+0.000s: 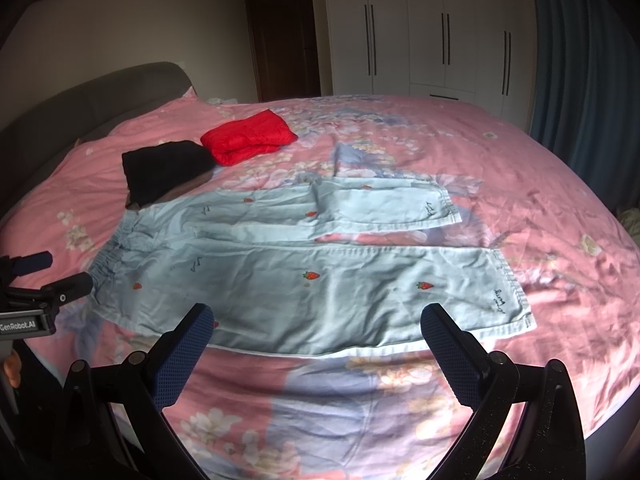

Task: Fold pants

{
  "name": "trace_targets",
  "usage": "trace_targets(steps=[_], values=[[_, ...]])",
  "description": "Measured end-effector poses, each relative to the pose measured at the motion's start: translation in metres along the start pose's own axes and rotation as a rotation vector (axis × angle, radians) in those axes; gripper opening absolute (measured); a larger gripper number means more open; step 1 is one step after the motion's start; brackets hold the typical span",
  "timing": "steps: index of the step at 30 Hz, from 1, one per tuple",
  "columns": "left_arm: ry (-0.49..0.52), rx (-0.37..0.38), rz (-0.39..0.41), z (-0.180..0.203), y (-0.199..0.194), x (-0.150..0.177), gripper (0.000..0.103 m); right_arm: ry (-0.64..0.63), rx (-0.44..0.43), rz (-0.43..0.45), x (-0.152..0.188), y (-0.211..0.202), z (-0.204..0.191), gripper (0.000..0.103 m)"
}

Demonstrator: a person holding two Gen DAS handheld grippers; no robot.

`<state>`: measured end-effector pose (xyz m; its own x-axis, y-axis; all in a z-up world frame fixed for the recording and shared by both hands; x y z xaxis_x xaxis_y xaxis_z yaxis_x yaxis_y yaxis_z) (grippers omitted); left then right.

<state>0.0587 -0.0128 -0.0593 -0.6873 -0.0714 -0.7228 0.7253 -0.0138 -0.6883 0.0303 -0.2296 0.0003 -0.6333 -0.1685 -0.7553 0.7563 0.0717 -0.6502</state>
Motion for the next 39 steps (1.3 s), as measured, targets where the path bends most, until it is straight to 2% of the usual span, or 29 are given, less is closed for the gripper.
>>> trace_targets(steps=[8,11,13,15,17,18,19,20,21,22,25,26,28,30,33,35,36,38,39], values=[[-0.006,0.008,0.02,0.001,0.002,0.0,0.103,-0.001,0.002,0.001,0.0,0.001,0.001,0.102],[-0.018,0.012,-0.032,-0.004,0.012,0.004,0.103,-0.004,0.002,0.002,0.002,0.002,-0.002,0.102],[-0.044,0.015,-0.022,-0.011,0.019,0.002,0.103,-0.019,0.002,-0.014,0.009,0.008,-0.008,0.102],[-0.093,0.015,-0.04,-0.023,0.035,0.004,0.103,-0.027,-0.013,-0.018,0.012,0.014,-0.014,0.102],[-0.174,0.061,-0.077,-0.037,0.055,0.009,0.103,-0.05,-0.029,-0.032,0.014,0.019,-0.02,0.102],[-0.24,0.091,-0.1,-0.044,0.064,0.013,0.103,-0.077,-0.033,-0.062,0.018,0.025,-0.024,0.102],[-0.298,0.091,-0.127,-0.058,0.075,0.018,0.103,-0.102,-0.044,-0.08,0.022,0.031,-0.031,0.102],[-0.4,0.118,-0.192,-0.065,0.086,0.031,0.103,-0.144,-0.044,-0.099,0.027,0.037,-0.036,0.102],[-0.46,0.105,-0.214,-0.08,0.095,0.039,0.103,-0.171,-0.069,-0.105,0.031,0.042,-0.047,0.102],[-0.523,0.086,-0.24,-0.094,0.103,0.048,0.102,-0.231,-0.055,-0.131,0.038,0.05,-0.053,0.102],[-0.635,0.009,-0.297,-0.135,0.123,0.068,0.098,-0.329,-0.116,-0.154,0.055,0.069,-0.089,0.102],[-0.662,0.014,-0.298,-0.145,0.129,0.069,0.097,-0.341,-0.15,-0.17,0.06,0.07,-0.103,0.102],[-0.694,0.024,-0.293,-0.157,0.137,0.068,0.094,-0.422,-0.163,-0.165,0.068,0.079,-0.123,0.101],[-0.699,0.009,-0.272,-0.166,0.141,0.064,0.092,-0.493,-0.177,-0.152,0.072,0.087,-0.14,0.095],[-0.712,-0.011,-0.227,-0.176,0.15,0.052,0.076,-0.581,-0.173,-0.113,0.07,0.101,-0.158,0.093],[-0.718,-0.027,-0.216,-0.184,0.157,0.045,0.059,-0.641,-0.152,-0.088,0.067,0.111,-0.169,0.081],[-0.724,-0.036,-0.205,-0.188,0.159,0.041,0.053,-0.671,-0.138,-0.08,0.065,0.115,-0.173,0.079],[-0.748,-0.038,-0.201,-0.197,0.16,0.037,0.023,-0.71,-0.115,-0.057,0.059,0.123,-0.181,0.073],[-0.766,-0.039,-0.197,-0.203,0.159,0.035,0.018,-0.719,-0.112,-0.033,0.057,0.125,-0.19,0.069]])
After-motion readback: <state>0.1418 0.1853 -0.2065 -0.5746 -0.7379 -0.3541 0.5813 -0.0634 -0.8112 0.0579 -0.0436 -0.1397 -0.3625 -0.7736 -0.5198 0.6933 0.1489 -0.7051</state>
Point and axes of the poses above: each gripper's, at about its wrist camera, not at the fingertips, and y roughly the way its jaws point, z to its right, x to its underside, the point moved 9 cm from there along y, roughly the way its jaws point, and after that the axes turned 11 degrees about -y, right-handed, at the moved point
